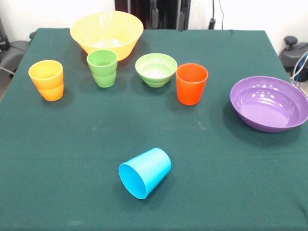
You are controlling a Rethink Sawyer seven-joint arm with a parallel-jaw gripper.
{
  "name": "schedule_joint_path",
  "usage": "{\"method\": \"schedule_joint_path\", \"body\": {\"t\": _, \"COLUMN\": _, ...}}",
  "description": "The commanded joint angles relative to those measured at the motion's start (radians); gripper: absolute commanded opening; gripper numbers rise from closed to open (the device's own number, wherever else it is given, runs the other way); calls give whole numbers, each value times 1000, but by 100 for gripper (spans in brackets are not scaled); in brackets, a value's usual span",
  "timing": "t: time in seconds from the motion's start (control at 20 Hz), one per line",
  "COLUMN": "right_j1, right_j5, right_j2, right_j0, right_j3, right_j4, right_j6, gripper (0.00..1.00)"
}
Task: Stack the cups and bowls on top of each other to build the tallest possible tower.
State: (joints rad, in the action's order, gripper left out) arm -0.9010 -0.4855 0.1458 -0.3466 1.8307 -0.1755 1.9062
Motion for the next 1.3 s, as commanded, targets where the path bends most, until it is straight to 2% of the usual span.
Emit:
{"method": "schedule_joint_path", "body": {"t": 0.05, "right_j1": 55, "right_j5": -64, "right_j2": -17, "right_j0": 5, "right_j3": -53, "right_j4": -72, "right_j6": 19, "gripper": 100}}
{"method": "schedule_joint_path", "body": {"t": 0.2, "right_j1": 72, "right_j5": -84, "right_j2": -28, "right_j0": 10, "right_j3": -68, "right_j4": -70, "right_j6": 20, "gripper": 100}}
{"method": "schedule_joint_path", "body": {"t": 0.3, "right_j1": 99, "right_j5": -71, "right_j2": -37, "right_j0": 25, "right_j3": -78, "right_j4": -89, "right_j6": 18, "gripper": 100}}
{"method": "schedule_joint_path", "body": {"t": 0.5, "right_j1": 150, "right_j5": -18, "right_j2": -46, "right_j0": 41, "right_j3": -91, "right_j4": -84, "right_j6": 46, "gripper": 100}}
{"method": "schedule_joint_path", "body": {"t": 0.9, "right_j1": 170, "right_j5": -7, "right_j2": -82, "right_j0": 80, "right_j3": -115, "right_j4": -76, "right_j6": 58, "gripper": 100}}
{"method": "schedule_joint_path", "body": {"t": 1.3, "right_j1": 217, "right_j5": 42, "right_j2": -117, "right_j0": 153, "right_j3": -136, "right_j4": -55, "right_j6": 106, "gripper": 100}}
